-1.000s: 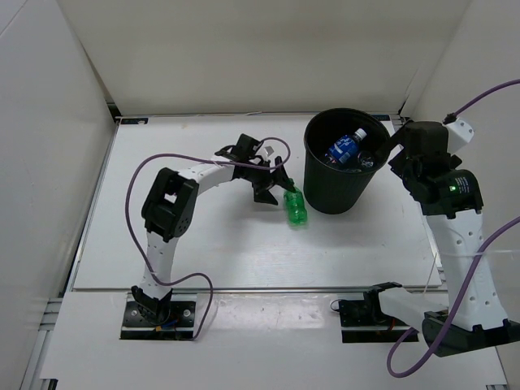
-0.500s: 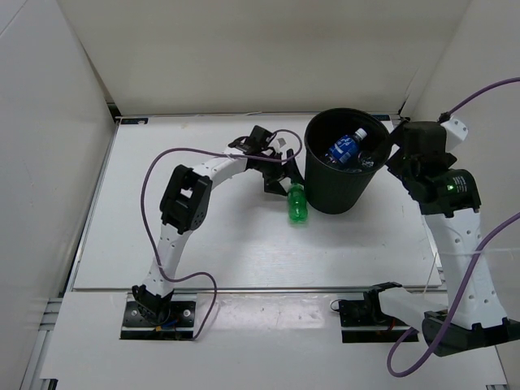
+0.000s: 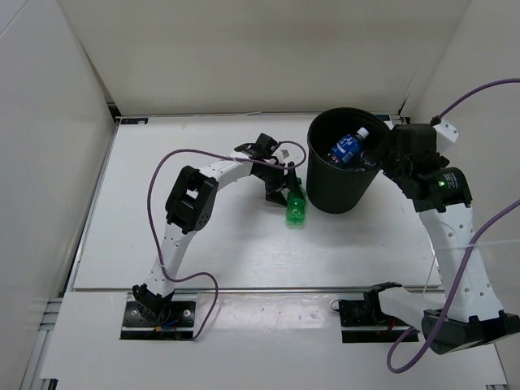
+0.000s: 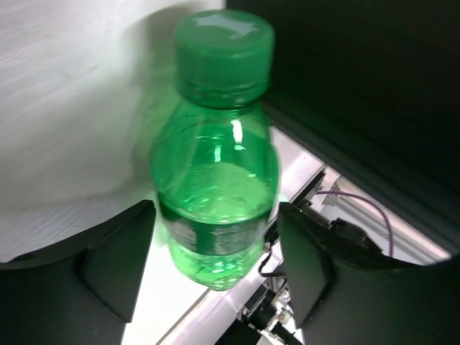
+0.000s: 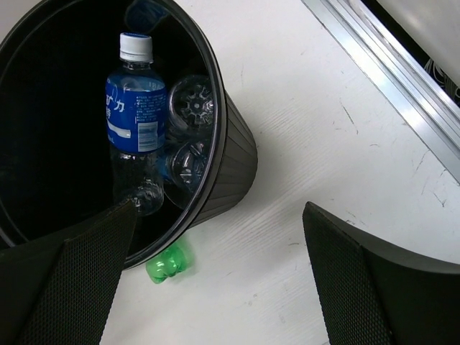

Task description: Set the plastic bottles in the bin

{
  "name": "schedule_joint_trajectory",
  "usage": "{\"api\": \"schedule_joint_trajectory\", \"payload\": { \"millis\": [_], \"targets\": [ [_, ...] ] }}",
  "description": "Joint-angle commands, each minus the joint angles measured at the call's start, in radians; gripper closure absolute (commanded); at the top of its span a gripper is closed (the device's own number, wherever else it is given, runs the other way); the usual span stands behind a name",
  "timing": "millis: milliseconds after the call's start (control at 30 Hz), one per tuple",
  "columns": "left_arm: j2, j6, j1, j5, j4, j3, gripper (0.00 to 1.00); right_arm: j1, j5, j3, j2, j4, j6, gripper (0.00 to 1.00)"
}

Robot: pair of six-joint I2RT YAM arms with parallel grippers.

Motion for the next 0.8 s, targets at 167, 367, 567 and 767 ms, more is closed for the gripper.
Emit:
{"api": "schedule_joint_trajectory", "payload": {
  "millis": [167,367,567,767],
  "targets": [
    [-0.095,0.019,0.011,-0.021,-0.034,-0.065,0.31,0.003,0.047,-0.017,-0.019,0.027,0.006,0.0],
    [-0.288,0.038,0.085,-0.179,-0.056,-0.15,0.36,0.003,0.081,-0.027,-0.028,0.027,0.015,0.0],
    [-0.427,0.038,0.157,-0.342,-0.102,0.063,0.36,0.003,0.102,-0.027,-0.028,0.018,0.038,0.0],
    [-0.309,0.093,0.122,-0.351,-0.087,0.552,0.36,0.003,0.12,-0.027,-0.019,-0.013,0.086,0.0]
  ]
}}
